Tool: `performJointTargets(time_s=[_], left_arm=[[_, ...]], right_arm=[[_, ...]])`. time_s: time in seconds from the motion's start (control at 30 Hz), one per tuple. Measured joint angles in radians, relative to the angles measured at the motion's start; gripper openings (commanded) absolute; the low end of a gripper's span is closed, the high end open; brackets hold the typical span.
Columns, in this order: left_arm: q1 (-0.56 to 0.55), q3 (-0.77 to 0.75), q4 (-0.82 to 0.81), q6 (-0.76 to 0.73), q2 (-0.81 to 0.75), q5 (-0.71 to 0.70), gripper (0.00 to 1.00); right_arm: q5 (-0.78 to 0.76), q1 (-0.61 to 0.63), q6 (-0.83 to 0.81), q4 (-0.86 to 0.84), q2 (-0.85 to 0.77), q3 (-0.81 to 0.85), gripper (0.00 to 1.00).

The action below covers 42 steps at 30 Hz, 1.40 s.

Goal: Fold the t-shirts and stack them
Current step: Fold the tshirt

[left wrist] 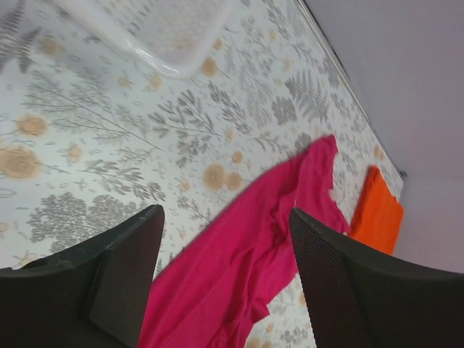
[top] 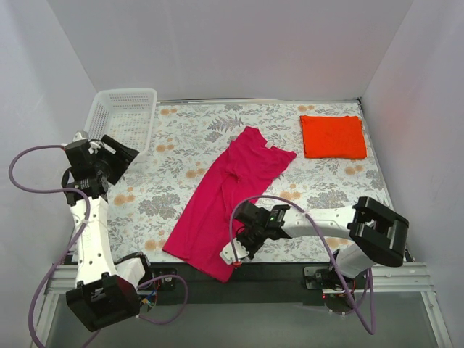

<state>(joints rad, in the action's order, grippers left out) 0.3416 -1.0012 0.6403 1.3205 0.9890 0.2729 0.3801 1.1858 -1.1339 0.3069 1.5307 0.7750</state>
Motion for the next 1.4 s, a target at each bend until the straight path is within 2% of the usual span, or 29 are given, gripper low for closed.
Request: performJointTargets(time_s=[0.13,0.23,0.3,0.33,0.5,0.67,0.77,0.83,1.03,1.1,1.27,1.4], left_arm=[[-0.06,0.024,-0.074,-0.018,0.037,0.137,0.65],[-0.16,0.024,-0.123,-0.022,0.1,0.181,0.65],[-0.252,0.024,-0.153,-0.021,0.156,0.188,0.65],[-0.301,0.024,-0.165,-0.019,0.188,0.182,0.65],[-0.52,-0.038,-0.203,-0.02,0.396,0.148,0.65],[-0.636,-0.216,-0.23,-0.047,0.669,0.08,0.62],[-0.668,-0.366,-0.235,-0.075,0.838,0.035,0.59],[-0.682,-0.472,-0.23,-0.098,0.945,0.013,0.57],[-0.706,-0.761,-0.22,-0.188,1.217,-0.003,0.56],[-0.711,-0.838,-0.214,-0.227,1.287,-0.002,0.56],[-0.717,-0.963,-0.197,-0.328,1.412,0.022,0.54],[-0.719,-1.007,-0.195,-0.402,1.445,0.072,0.54]], right_arm=[[0.006,-0.042,-0.029,0.082,-0.094,-0.066,0.01],[0.008,-0.08,-0.043,0.138,-0.137,-0.091,0.02],[0.008,-0.102,-0.046,0.164,-0.161,-0.105,0.13],[0.008,-0.113,-0.046,0.178,-0.172,-0.112,0.3],[-0.008,-0.155,-0.042,0.282,-0.237,-0.117,0.52],[0.0,-0.213,-0.034,0.383,-0.317,-0.064,0.53],[0.024,-0.319,-0.015,0.393,-0.36,-0.015,0.53],[0.055,-0.439,0.025,0.363,-0.381,0.001,0.53],[0.249,-0.962,0.28,0.216,-0.337,0.061,0.52],[0.306,-1.072,0.351,0.18,-0.319,0.072,0.52],[0.403,-1.155,0.455,0.139,-0.319,0.072,0.52],[0.455,-1.202,0.497,0.115,-0.322,0.061,0.51]])
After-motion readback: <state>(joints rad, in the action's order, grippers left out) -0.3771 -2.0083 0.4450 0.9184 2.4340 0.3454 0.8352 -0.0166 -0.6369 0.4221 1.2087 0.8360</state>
